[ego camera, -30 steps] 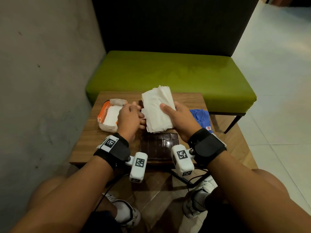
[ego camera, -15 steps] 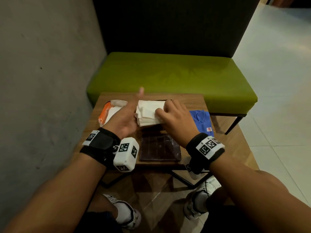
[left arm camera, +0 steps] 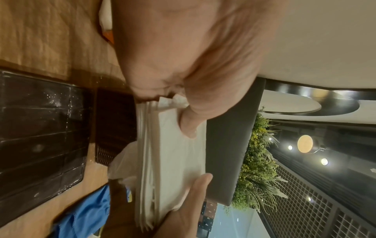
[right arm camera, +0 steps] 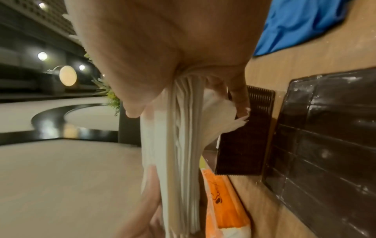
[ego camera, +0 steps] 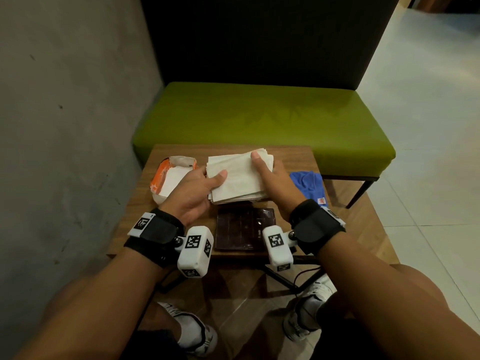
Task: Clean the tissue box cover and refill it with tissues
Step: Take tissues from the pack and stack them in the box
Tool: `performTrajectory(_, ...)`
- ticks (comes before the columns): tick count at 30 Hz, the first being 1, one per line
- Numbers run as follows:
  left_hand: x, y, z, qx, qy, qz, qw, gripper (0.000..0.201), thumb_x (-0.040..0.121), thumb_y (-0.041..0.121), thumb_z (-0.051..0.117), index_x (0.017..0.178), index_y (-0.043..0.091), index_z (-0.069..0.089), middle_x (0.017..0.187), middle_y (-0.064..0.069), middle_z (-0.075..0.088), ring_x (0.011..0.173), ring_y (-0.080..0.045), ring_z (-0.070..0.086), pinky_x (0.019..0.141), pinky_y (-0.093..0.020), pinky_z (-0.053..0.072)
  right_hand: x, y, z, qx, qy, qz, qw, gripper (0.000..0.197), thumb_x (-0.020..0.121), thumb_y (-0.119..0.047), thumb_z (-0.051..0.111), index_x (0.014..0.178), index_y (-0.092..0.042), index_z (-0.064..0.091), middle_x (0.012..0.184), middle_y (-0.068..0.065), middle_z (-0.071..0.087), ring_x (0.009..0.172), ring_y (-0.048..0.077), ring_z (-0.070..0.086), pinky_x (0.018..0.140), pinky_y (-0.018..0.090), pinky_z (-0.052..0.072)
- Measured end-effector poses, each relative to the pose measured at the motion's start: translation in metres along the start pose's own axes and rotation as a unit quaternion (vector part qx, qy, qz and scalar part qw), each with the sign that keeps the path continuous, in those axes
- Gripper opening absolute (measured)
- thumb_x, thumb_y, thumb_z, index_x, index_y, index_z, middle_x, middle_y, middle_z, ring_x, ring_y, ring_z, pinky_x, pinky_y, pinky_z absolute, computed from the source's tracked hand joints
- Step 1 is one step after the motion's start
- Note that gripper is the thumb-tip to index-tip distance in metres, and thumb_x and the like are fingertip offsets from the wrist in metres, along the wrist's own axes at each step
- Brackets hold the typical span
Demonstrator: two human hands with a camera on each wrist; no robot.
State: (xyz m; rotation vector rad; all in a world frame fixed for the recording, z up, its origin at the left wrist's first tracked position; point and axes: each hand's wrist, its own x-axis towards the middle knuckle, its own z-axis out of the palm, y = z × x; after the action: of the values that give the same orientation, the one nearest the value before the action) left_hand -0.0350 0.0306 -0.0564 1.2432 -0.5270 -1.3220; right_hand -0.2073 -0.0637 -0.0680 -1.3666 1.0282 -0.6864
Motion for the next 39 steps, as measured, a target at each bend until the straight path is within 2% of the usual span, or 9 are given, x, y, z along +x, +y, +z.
performTrajectory(4,-0.002,0.002,-0.006,0.005,-0.014,-0.003,1.0,0.038,0.109,0.007,0.057,0.147,0.004,0.058,0.138,-0.015,0.074,0.127,-0.029,0.073,0.098,-0.039,0.064,0.003,0.004,0.0,0.075,-0.087,0.064,0.991,0.089,0.075,-0.09,0.065,0.137,-0.026,0.064,0.127,0.006,0.077,0.118,0.032,0.074,0.106,0.059,0.056)
performTrajectory(7,-0.001,0.001,-0.005,0.014,-0.014,0.0,1.0,0.035,0.112,0.014,0.056,0.147,0.008,0.059,0.136,-0.012,0.076,0.125,-0.025,0.074,0.097,-0.036,0.065,0.003,0.004,0.002,0.1,-0.055,0.03,0.993,0.076,0.083,-0.073,0.07,0.136,-0.019,0.064,0.126,0.008,0.077,0.116,0.03,0.075,0.106,0.058,0.057)
performTrajectory(13,0.006,-0.007,-0.002,0.077,0.036,0.032,0.996,0.036,0.115,0.031,0.051,0.146,0.015,0.06,0.134,-0.004,0.077,0.125,-0.019,0.073,0.108,-0.041,0.058,0.003,-0.002,0.007,0.031,0.015,-0.023,0.999,0.07,0.08,-0.074,0.066,0.13,-0.026,0.061,0.125,-0.002,0.074,0.114,0.018,0.073,0.105,0.051,0.058)
performTrajectory(18,0.008,-0.014,-0.004,0.163,0.079,0.071,0.981,0.046,0.11,0.05,0.054,0.147,0.023,0.057,0.137,0.003,0.074,0.127,-0.017,0.07,0.115,-0.048,0.053,0.004,-0.006,0.007,0.063,0.038,-0.032,0.997,0.029,0.099,-0.043,0.07,0.112,-0.02,0.058,0.124,0.016,0.071,0.113,0.036,0.072,0.098,0.061,0.059)
performTrajectory(23,0.007,-0.016,-0.01,0.168,0.09,0.063,0.98,0.062,0.105,0.061,0.057,0.155,0.025,0.051,0.145,0.005,0.069,0.134,-0.017,0.065,0.117,-0.047,0.051,0.005,-0.01,0.002,0.074,0.04,-0.058,0.995,0.015,0.102,-0.023,0.07,0.106,-0.015,0.059,0.112,0.024,0.069,0.093,0.029,0.067,0.089,0.06,0.059)
performTrajectory(27,0.001,-0.007,-0.008,0.1,0.056,0.033,0.993,0.049,0.111,0.046,0.054,0.149,0.016,0.051,0.136,-0.001,0.075,0.123,-0.018,0.073,0.101,-0.039,0.059,0.003,-0.011,0.005,0.039,0.077,-0.088,0.992,0.014,0.101,-0.031,0.07,0.111,-0.03,0.06,0.111,0.008,0.066,0.098,0.032,0.07,0.09,0.06,0.061)
performTrajectory(31,-0.004,-0.01,-0.023,0.095,-0.016,0.055,0.994,0.111,0.083,0.032,0.094,0.168,0.027,0.023,0.158,-0.003,0.058,0.142,-0.022,0.061,0.12,-0.047,0.049,0.006,-0.008,0.003,-0.017,0.077,-0.114,0.99,0.023,0.096,-0.044,0.065,0.115,-0.056,0.065,0.13,0.016,0.059,0.116,0.039,0.066,0.094,0.06,0.061)
performTrajectory(34,-0.01,-0.014,-0.026,0.235,-0.048,0.092,0.967,0.149,0.063,0.024,0.106,0.17,0.044,0.005,0.164,0.009,0.043,0.148,-0.01,0.049,0.123,-0.035,0.042,0.003,-0.013,0.001,-0.006,0.067,-0.117,0.991,0.016,0.1,-0.033,0.065,0.109,-0.043,0.073,0.119,0.023,0.063,0.105,0.041,0.071,0.087,0.063,0.062)
performTrajectory(39,-0.007,-0.012,-0.024,0.331,-0.027,0.137,0.933,0.131,0.075,0.008,0.098,0.17,0.033,0.012,0.14,0.028,0.038,0.13,0.004,0.047,0.114,-0.019,0.041,0.0,-0.018,-0.002,-0.005,0.042,-0.089,0.995,0.009,0.105,-0.013,0.06,0.111,-0.016,0.065,0.106,0.005,0.062,0.093,0.025,0.067,0.076,0.047,0.06)
